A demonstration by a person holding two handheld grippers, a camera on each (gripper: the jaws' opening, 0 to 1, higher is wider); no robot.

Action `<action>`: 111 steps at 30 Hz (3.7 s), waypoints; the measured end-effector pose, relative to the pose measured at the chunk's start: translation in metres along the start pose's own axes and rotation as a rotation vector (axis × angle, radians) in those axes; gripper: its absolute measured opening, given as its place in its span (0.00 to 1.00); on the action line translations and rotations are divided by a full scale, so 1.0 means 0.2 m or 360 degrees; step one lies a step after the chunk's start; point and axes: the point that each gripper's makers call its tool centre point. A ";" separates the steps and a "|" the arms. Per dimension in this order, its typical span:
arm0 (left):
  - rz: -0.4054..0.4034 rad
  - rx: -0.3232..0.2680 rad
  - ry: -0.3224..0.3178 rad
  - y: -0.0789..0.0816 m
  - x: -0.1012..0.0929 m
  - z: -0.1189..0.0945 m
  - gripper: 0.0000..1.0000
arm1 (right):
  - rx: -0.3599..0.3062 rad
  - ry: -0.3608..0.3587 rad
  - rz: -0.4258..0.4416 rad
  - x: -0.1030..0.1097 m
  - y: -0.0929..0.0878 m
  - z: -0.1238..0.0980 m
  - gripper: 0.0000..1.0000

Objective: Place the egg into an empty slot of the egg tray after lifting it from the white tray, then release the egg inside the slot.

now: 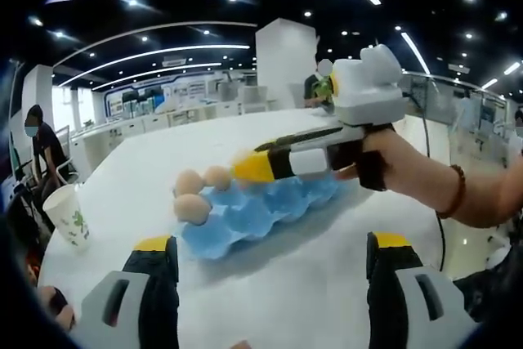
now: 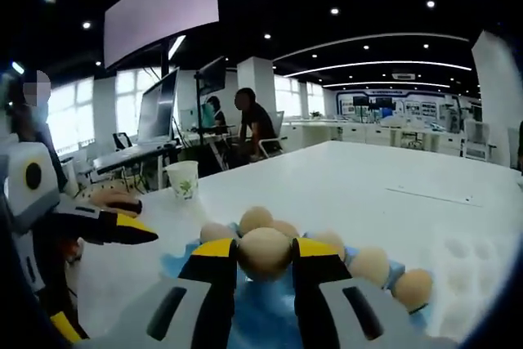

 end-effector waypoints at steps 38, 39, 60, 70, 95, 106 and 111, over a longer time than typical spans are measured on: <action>-0.0026 -0.0016 0.0011 0.00 0.02 -0.02 0.97 | 0.0072 -0.0022 -0.0099 0.04 -0.10 0.13 0.29; -0.0027 -0.0017 0.0012 0.00 0.02 -0.02 0.97 | 0.0067 -0.0021 -0.0097 0.05 -0.10 0.13 0.29; -0.0053 -0.0020 0.0025 0.00 0.01 -0.01 1.00 | -0.0113 -0.0104 -0.0069 -0.02 0.04 0.04 0.68; -0.0055 -0.0029 0.0025 0.01 0.01 -0.01 1.00 | -0.0090 -0.0141 -0.0065 -0.07 0.03 -0.02 0.85; -0.0069 -0.0030 0.0010 0.03 -0.02 0.02 1.00 | -0.0117 -0.0229 -0.0123 -0.20 0.08 -0.26 0.91; -0.0065 -0.0044 -0.0004 0.05 -0.04 0.02 0.99 | -0.0115 -0.0325 -0.0077 -0.33 0.05 -0.39 0.91; -0.0055 -0.0033 -0.0002 0.04 -0.04 0.03 0.99 | -0.0118 -0.0379 -0.0056 -0.40 0.03 -0.44 0.91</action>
Point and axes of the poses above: the point that each gripper's makers call its tool centre point, and the gripper's own axes: z roughly forward along the fingers, x roughly to its left, y roughly out of its top, and after that the axes turned 1 degree about -z, right-handed
